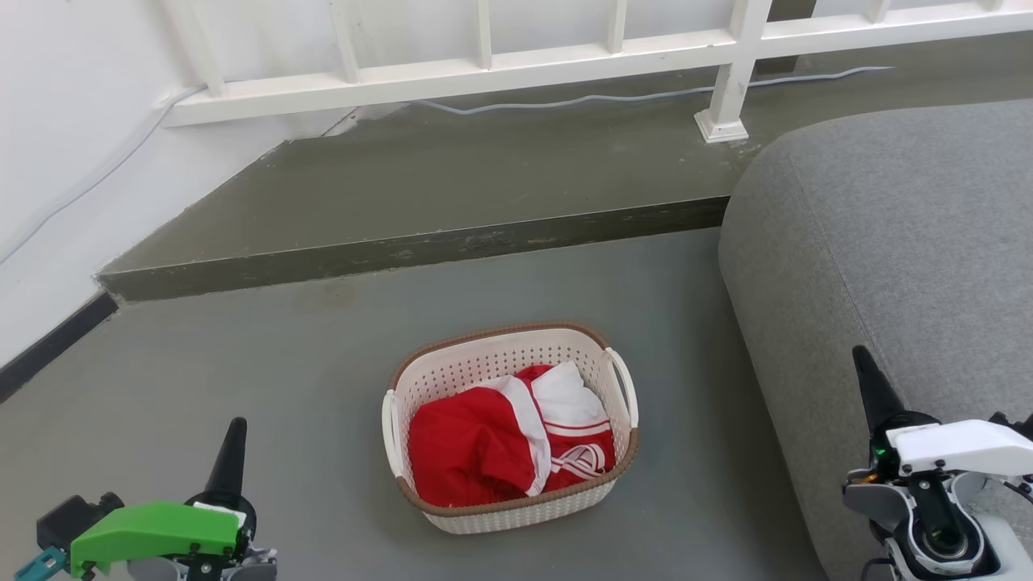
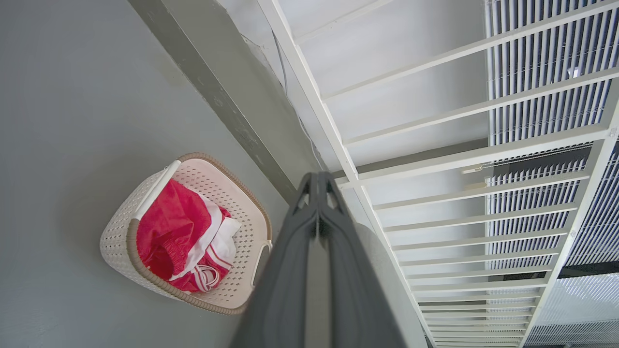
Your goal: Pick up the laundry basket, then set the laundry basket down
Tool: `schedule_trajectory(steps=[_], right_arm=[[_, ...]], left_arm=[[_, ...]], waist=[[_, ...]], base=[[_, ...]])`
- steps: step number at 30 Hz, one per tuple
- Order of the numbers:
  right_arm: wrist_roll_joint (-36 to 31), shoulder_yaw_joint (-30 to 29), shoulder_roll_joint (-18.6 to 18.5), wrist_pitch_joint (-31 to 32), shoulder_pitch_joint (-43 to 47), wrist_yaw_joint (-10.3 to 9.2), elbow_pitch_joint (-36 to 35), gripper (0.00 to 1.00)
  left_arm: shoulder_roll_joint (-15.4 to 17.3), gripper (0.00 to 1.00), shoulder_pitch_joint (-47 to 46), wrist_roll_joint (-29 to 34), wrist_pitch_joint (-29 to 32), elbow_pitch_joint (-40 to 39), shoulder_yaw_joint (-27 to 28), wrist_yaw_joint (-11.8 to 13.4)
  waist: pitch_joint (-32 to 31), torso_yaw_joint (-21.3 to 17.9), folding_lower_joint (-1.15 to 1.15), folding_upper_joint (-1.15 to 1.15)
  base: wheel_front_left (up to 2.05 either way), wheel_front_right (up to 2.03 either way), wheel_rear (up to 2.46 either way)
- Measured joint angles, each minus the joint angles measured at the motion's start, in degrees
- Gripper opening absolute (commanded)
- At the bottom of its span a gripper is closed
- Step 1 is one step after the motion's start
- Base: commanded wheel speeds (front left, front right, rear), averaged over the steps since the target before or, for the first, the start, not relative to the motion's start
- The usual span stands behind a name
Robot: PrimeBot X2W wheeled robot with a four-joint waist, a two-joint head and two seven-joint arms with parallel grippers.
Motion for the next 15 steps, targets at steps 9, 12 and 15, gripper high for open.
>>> schedule_trajectory(steps=[9, 12, 15], right_arm=[[6.2, -1.9, 0.3, 1.2, -0.5, 1.37, 0.2, 0.0], [8.3, -2.6, 0.3, 1.7, -0.8, 1.65, 0.4, 0.0], [10.2, -3.2, 0.4, 2.2, -1.3, 2.0, 0.5, 0.0]], left_arm=[[0.2, 0.0, -0.9, -6.5, 1.4, 0.6, 1.2, -0.9], [0.2, 0.0, -1.2, -8.4, 1.9, 1.0, 1.7, -1.2], [0.2, 0.0, -1.6, -10.7, 2.0, 1.3, 2.0, -1.5]], waist=[[-0.1, 0.1, 0.0, 0.0], [-0.2, 0.1, 0.0, 0.0], [-0.2, 0.1, 0.0, 0.0]], base=[[0.0, 0.0, 0.0], [0.0, 0.0, 0.0], [0.0, 0.0, 0.0]])
